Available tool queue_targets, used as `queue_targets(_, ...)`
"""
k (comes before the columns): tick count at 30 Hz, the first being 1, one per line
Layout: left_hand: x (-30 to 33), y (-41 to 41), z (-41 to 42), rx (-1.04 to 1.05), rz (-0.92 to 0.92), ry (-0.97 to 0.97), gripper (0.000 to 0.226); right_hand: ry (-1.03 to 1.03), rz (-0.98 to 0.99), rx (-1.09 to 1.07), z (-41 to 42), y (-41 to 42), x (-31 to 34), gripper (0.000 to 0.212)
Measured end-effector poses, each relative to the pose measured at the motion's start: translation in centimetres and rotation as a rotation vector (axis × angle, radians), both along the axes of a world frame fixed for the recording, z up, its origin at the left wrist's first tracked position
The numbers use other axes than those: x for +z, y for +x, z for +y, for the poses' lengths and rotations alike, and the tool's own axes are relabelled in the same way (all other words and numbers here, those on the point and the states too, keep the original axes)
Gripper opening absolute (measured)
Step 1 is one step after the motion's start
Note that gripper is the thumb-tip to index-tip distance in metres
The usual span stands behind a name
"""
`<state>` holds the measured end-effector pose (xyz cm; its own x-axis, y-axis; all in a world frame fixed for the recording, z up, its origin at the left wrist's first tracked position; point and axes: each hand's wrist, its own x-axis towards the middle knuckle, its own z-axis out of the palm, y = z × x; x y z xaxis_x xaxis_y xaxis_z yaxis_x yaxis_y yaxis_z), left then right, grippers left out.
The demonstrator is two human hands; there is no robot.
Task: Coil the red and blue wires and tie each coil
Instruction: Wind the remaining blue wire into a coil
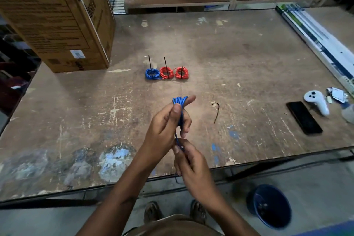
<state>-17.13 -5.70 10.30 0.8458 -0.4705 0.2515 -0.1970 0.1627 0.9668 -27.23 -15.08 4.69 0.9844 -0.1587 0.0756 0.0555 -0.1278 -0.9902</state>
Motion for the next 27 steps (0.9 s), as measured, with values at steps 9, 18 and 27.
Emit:
queue_targets(9, -4.2, 3.1, 1.1, 0.174, -0.369, 0.607, 0.043, 0.089, 0.049, -0.073, -1.9, -0.5, 1.6, 0.026)
queue_targets(18, -1.6, -0.1, 2.0, -0.226, -0.025, 0.235, 0.065, 0.142, -0.077, -0.146, -7.1, 7.4, 4.3, 0.010)
queue_targets(27, 1.4, 0.4, 1.0, -0.060, 0.066, -0.107, 0.052, 0.187, 0.023, -0.038, 0.9, 2.7, -0.5, 0.027)
